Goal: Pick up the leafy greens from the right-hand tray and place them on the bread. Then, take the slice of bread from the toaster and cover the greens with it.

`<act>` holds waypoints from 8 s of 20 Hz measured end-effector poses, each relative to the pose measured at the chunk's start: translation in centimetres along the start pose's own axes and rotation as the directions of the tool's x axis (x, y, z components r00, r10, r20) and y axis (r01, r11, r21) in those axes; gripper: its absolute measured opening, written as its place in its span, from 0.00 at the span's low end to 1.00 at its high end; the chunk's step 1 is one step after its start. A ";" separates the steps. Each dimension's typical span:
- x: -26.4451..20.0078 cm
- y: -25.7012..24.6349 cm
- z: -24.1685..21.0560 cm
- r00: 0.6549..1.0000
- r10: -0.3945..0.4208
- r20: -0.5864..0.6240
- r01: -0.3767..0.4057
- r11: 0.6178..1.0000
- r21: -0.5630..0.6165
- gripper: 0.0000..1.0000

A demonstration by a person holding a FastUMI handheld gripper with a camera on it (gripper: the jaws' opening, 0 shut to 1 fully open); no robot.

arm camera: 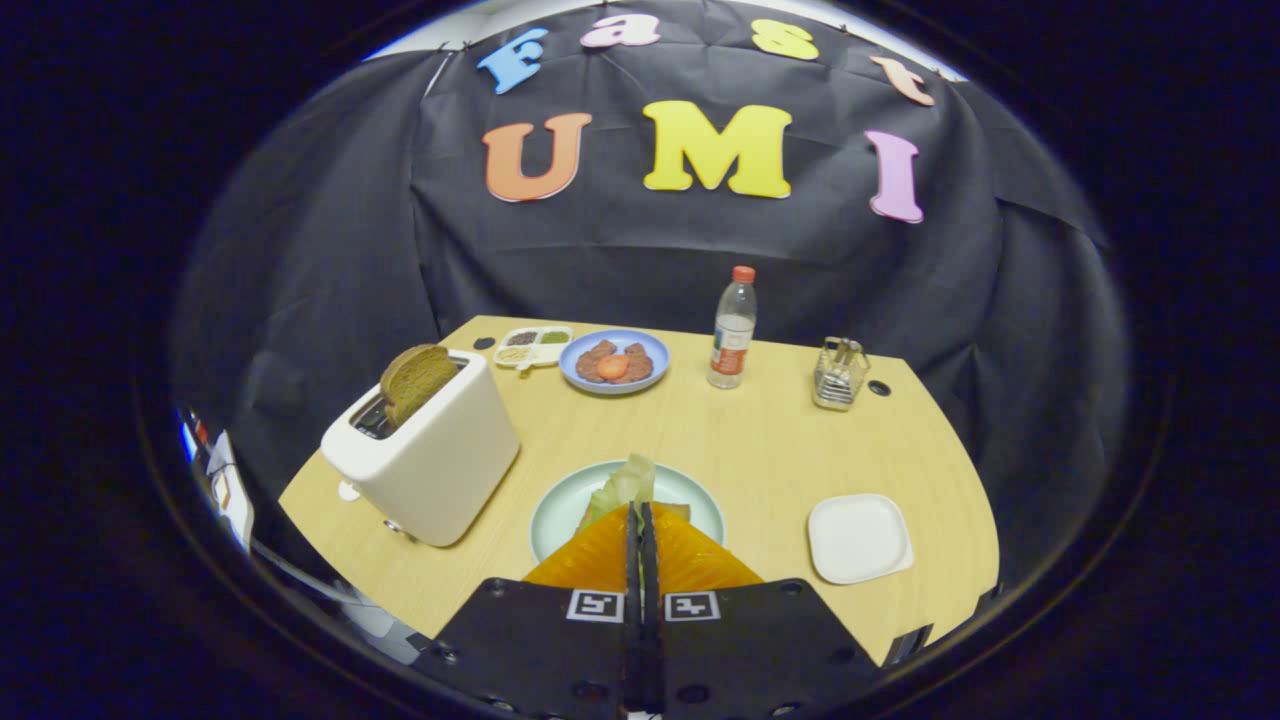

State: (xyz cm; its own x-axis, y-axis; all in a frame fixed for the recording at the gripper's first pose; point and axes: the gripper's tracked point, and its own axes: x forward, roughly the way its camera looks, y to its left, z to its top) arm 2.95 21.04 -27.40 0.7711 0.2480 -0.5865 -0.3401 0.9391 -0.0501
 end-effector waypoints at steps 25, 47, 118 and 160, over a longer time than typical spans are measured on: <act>16.6 -0.7 -3.9 0.959 -0.028 -0.282 0.040 0.998 0.040 0.03; 3.4 8.9 9.5 0.996 0.013 0.092 -0.004 0.996 -0.087 0.96; 12.0 1.2 0.3 0.964 -0.115 -0.238 0.198 0.911 0.361 0.16; -9.1 -5.8 12.5 0.969 -0.165 0.186 0.153 0.985 0.076 0.95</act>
State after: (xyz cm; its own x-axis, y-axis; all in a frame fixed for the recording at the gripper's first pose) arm 4.59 16.32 -11.68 0.9032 0.1295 -0.4092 -0.1759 0.9813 -0.0779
